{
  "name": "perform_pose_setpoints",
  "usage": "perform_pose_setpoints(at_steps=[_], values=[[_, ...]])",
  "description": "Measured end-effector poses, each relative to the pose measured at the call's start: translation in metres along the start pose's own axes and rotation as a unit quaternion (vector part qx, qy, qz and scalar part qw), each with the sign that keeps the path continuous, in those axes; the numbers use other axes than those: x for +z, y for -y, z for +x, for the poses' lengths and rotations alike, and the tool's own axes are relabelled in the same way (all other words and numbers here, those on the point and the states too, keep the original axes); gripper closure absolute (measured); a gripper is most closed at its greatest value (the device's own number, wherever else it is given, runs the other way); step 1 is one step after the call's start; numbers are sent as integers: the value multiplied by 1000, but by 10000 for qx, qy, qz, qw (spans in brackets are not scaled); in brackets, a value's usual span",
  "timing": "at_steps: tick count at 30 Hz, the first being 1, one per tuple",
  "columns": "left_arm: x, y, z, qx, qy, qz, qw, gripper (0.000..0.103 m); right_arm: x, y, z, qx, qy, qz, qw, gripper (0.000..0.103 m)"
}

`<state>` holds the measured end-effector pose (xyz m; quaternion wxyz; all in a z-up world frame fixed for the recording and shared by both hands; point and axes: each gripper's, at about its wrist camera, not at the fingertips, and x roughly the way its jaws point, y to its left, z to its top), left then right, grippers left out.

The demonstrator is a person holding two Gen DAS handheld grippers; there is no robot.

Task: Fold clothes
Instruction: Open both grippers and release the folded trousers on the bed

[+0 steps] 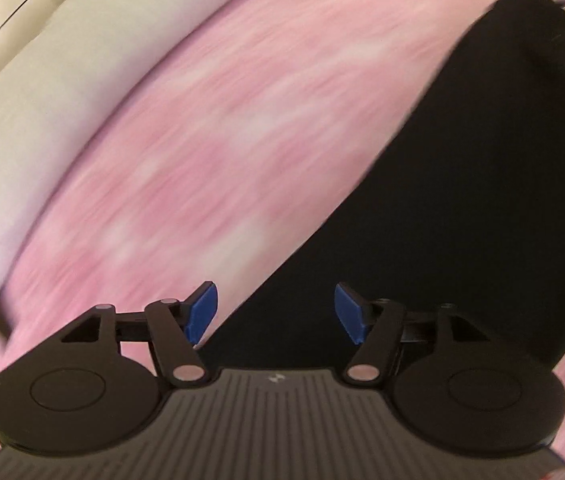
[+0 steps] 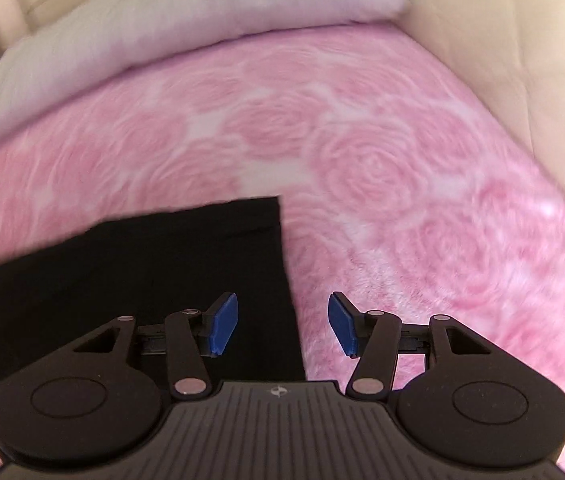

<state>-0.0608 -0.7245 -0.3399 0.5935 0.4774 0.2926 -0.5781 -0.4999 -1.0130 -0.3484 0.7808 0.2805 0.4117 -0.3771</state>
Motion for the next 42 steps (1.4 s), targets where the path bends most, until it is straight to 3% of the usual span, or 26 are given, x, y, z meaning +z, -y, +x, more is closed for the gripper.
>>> perform_pose_setpoints(at_steps=[4,7,8,11,14,19,22,26,29,32,34,37,41,42], values=[[54,47,36,-422,255,234,9985,47,8,10,29,238,-19,280,9993,50],[81,80,63,-448,120,645,9968,68,14,9,48,141,-105,148,9997,51],[85,86,70,-448,89,780,9959,73,15,8,50,138,-62,47,9999,51],[90,99,89,-437,-8,1078,9932,75,12,9,44,173,93,-100,9998,51],[94,98,94,-497,-28,1072,9930,87,4,15,34,254,181,47,9995,51],[102,88,95,-327,-45,790,9963,84,-8,12,26,-16,216,-155,9996,51],[102,87,73,-70,155,879,9960,84,-10,-5,9,-196,447,-374,9981,51],[80,76,31,98,360,530,9979,80,-26,-54,-25,-73,803,-984,9919,51],[51,84,0,-25,399,341,9986,79,-51,-81,-36,445,622,-710,9945,51],[13,120,-32,-157,638,634,9958,69,-80,-92,-39,878,287,-67,9957,50],[-12,151,-54,-337,886,908,9913,69,-103,-87,-37,1075,8,605,9924,50],[-39,195,-70,-772,946,1134,9860,69,-127,-82,-36,1080,-230,1131,9874,50],[-62,228,-64,-1396,874,906,9822,68,-149,-84,-40,1105,-361,1415,9831,48],[-65,230,-59,-1449,945,794,9817,62,-154,-86,-41,1119,-381,1435,9826,48]])
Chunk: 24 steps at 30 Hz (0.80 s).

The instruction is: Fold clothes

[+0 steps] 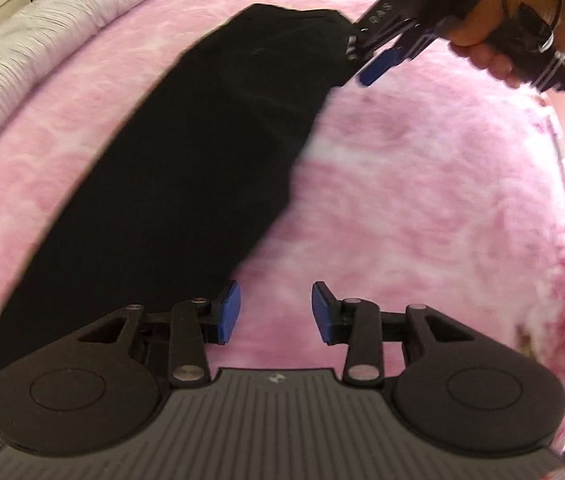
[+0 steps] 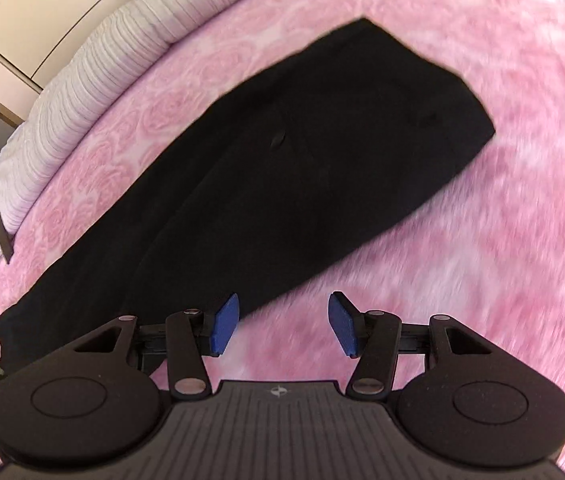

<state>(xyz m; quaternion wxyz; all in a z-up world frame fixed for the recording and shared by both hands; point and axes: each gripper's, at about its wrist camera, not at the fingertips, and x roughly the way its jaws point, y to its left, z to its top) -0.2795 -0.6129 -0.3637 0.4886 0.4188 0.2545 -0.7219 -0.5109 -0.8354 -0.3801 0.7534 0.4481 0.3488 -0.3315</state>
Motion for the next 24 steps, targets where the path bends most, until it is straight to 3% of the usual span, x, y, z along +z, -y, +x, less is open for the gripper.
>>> perform_pose_setpoints(at_steps=[3,6,10,13,14,16,19,21,22,24], values=[[-8,-19,17,-159,316,-850,9957,48,-14,-14,-1,28,-14,-255,9997,43],[-16,-43,31,-286,630,-1712,9828,47,-26,-25,-6,21,64,-386,9992,42],[-12,-59,32,-466,1220,-2263,9653,48,-45,-31,-14,-68,108,-371,9992,40],[-3,-59,41,-1456,1203,-2226,9564,51,-59,-33,-16,-176,78,-338,9992,39],[0,-55,45,-1759,1084,-2038,9570,57,-63,-34,-18,-219,88,-324,9992,39],[4,-39,43,-1897,935,-1447,9666,64,-66,-38,-22,-292,128,-320,9990,39],[-4,-35,24,-1013,813,-873,9877,63,-66,-47,-30,-349,249,-371,9984,37],[-12,-34,10,-236,794,-403,9957,61,-67,-58,-31,-378,293,-510,9976,35],[-18,-34,3,211,820,-37,9964,61,-68,-65,-30,-401,293,-624,9968,35],[-29,-38,-4,658,717,559,9937,61,-73,-83,-23,-478,248,-913,9944,32]])
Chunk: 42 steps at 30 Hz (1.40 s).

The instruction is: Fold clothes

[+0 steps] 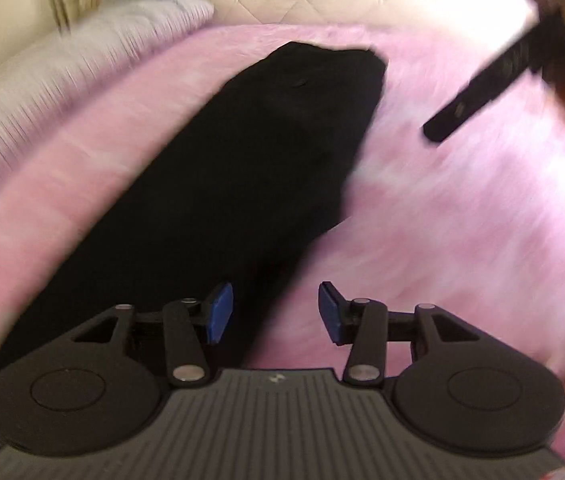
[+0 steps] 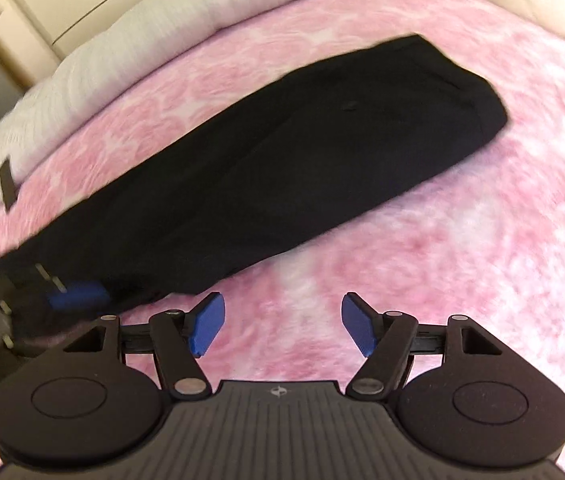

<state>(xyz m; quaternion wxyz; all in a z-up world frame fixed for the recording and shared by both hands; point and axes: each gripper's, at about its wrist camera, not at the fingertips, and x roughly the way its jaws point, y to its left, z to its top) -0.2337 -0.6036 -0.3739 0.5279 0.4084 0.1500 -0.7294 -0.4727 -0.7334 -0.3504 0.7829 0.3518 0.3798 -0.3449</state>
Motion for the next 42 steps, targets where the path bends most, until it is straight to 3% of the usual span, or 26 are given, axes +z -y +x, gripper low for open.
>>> perform_pose_setpoints(at_steps=[4,7,9,11,14,15,17,20,26,28,30,33,34,35,36,38,42], values=[[-8,-7,7,221,-287,619,9974,62,-12,-45,14,-64,5,-680,9977,25],[-6,-19,7,219,-337,730,9965,64,-28,-79,24,-12,68,-1669,9860,25],[-9,-26,9,293,-398,827,9953,65,-42,-100,28,76,114,-2504,9681,25],[-12,-32,10,383,-467,932,9938,69,-59,-119,32,114,175,-3349,9420,25],[-11,-47,14,357,-487,805,9949,75,-77,-140,42,-188,403,-4170,9078,24],[-10,-51,15,307,-476,712,9959,80,-78,-144,44,-402,536,-4198,9051,22],[-7,-58,15,184,-447,509,9975,85,-73,-147,49,-870,842,-3890,9132,14],[-8,-64,20,49,-376,471,9982,85,-67,-153,61,-1417,1043,-3541,9185,14],[-18,-66,16,-118,-53,777,9969,80,-75,-175,89,-2020,991,-3559,9070,14],[-20,-65,4,-141,120,909,9957,69,-74,-178,97,-2124,1000,-3505,9067,14],[-24,-59,-8,-197,285,1168,9925,45,-71,-181,105,-2350,1045,-3425,9036,14],[-34,-47,-5,-295,218,1652,9856,40,-62,-179,116,-2633,1139,-3397,8957,14],[-38,-44,2,-333,74,1769,9836,41,-59,-177,119,-2674,1174,-3403,8938,14],[-42,-40,9,-371,-70,1885,9813,59,-58,-176,122,-2711,1204,-3442,8908,14],[-43,-38,14,-397,-167,1942,9800,92,-58,-176,123,-2743,1236,-3506,8869,14],[-41,-38,16,-371,-203,1901,9809,96,-62,-177,124,-2796,1267,-3607,8807,14],[-26,-54,-5,-143,134,1539,9879,98,-74,-185,125,-2842,1382,-3813,8688,14]])
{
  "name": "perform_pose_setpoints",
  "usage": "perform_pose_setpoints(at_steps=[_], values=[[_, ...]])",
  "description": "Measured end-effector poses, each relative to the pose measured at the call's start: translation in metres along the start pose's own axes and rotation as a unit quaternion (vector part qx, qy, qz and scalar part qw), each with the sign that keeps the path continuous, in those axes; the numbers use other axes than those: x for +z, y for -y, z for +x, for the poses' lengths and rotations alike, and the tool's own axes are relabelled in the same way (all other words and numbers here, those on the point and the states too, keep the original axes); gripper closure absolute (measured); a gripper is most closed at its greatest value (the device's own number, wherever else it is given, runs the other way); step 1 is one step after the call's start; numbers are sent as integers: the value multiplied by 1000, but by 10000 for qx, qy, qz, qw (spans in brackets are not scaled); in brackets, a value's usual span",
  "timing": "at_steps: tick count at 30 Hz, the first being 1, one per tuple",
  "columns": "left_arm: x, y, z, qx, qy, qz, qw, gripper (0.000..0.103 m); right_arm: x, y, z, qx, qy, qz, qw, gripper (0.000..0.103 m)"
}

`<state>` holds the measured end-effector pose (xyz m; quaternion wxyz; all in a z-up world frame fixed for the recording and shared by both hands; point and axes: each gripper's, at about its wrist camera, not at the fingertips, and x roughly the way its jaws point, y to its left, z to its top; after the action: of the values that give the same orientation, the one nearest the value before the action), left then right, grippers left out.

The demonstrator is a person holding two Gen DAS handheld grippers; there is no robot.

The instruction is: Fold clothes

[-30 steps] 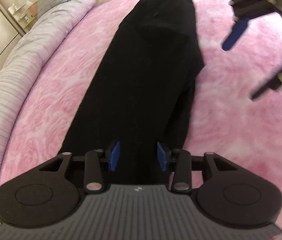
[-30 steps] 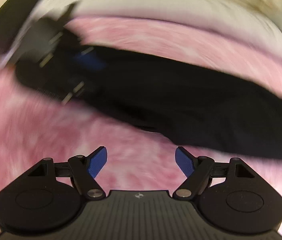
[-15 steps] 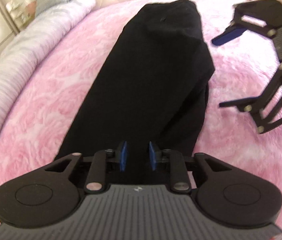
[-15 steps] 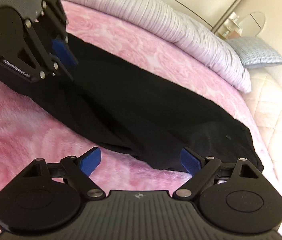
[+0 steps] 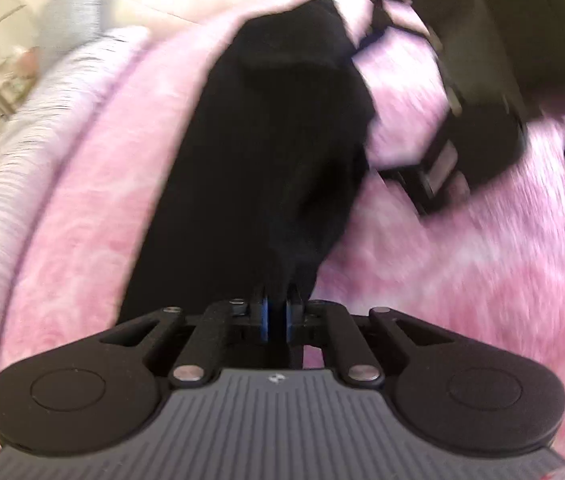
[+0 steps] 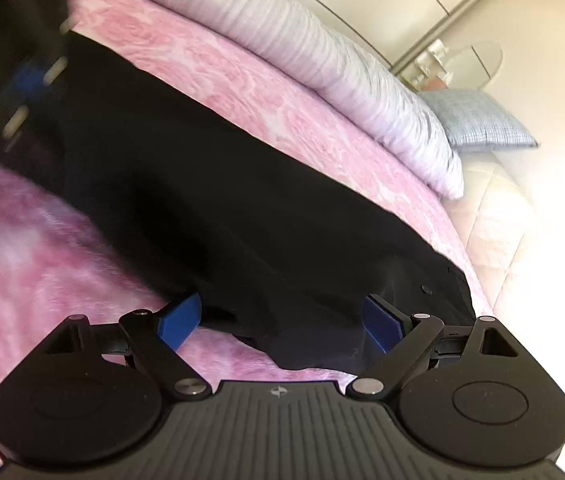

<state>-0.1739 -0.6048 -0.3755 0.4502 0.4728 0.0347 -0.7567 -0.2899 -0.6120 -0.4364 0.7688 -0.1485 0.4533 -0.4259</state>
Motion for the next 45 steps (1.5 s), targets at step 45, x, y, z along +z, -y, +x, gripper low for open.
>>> perform_pose_setpoints(at_steps=[45], values=[[-19,33,4,-505,-300,1239,9906,85,-36,23,7,-639,-691,-835,9920,9]])
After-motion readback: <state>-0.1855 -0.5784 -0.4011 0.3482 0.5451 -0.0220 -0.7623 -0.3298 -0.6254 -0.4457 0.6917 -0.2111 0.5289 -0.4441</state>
